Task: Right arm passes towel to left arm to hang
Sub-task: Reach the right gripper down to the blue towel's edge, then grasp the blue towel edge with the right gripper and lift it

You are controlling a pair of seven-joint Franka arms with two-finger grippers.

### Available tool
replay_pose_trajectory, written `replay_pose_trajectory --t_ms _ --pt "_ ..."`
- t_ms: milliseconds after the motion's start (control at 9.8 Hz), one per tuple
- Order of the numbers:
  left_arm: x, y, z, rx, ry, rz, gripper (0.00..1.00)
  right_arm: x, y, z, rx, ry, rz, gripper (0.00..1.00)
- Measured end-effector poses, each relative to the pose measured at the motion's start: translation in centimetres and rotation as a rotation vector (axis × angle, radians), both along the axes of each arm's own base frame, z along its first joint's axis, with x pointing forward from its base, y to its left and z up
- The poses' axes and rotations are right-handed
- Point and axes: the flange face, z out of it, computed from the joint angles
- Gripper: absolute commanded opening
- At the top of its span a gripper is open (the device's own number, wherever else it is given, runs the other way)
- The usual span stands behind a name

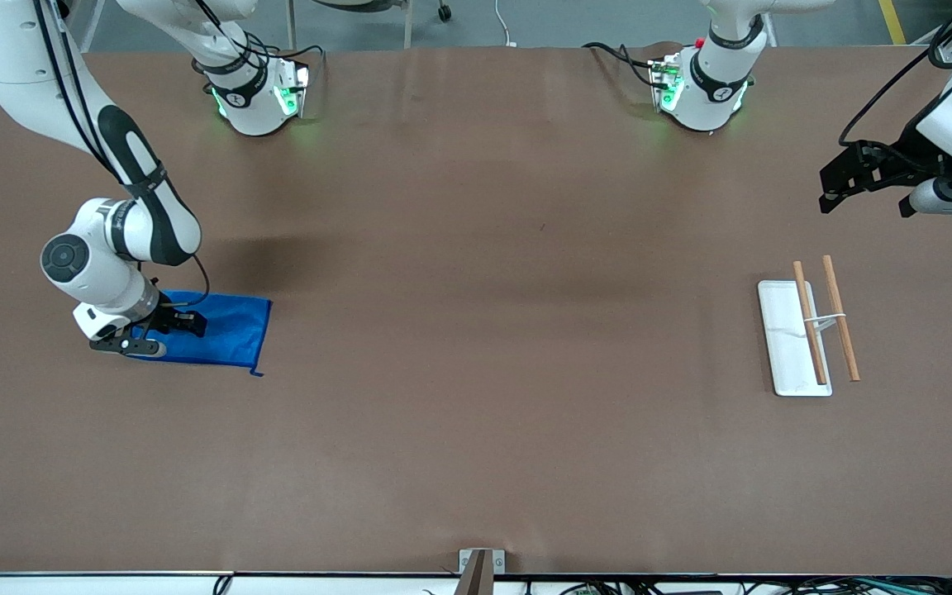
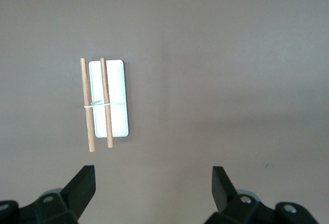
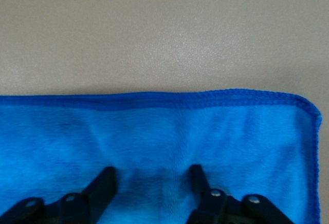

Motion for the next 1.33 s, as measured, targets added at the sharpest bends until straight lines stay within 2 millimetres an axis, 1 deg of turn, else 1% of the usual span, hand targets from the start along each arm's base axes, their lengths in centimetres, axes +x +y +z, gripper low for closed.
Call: replay_pose_trajectory --t_ms 204,408,510,816,918,1020,1224,1327 --pt "0.0 0.0 0.0 0.000 0.000 0.000 1.00 0.0 -0.1 0.3 0.003 0.023 -0.005 0.00" --pt "0.0 0.0 0.0 0.000 0.000 0.000 1.00 1.0 -0.2 1.6 0.012 0.108 -0.009 0.00" --pt "0.0 0.0 0.0 0.000 0.000 0.000 1.00 1.9 -0.2 2.9 0.016 0.147 -0.011 0.00" --pt "0.0 0.0 0.0 0.000 0.000 -0.001 1.00 4.6 0.1 9.0 0.025 0.207 -0.009 0.00" --pt "0.0 -0.1 0.0 0.000 0.000 -0.001 1.00 5.2 1.0 11.0 0.027 0.202 0.005 0.00" --pt "0.0 -0.1 0.0 0.000 0.000 -0.002 1.00 5.8 2.7 13.0 0.030 0.191 0.033 0.00" --pt "0.2 -0.1 -0.1 0.000 0.002 -0.002 1.00 6.6 6.8 16.6 0.044 0.143 0.097 0.00" --pt "0.4 0.2 -0.2 -0.001 0.001 0.002 1.00 6.7 9.2 18.2 0.086 0.116 0.111 0.00"
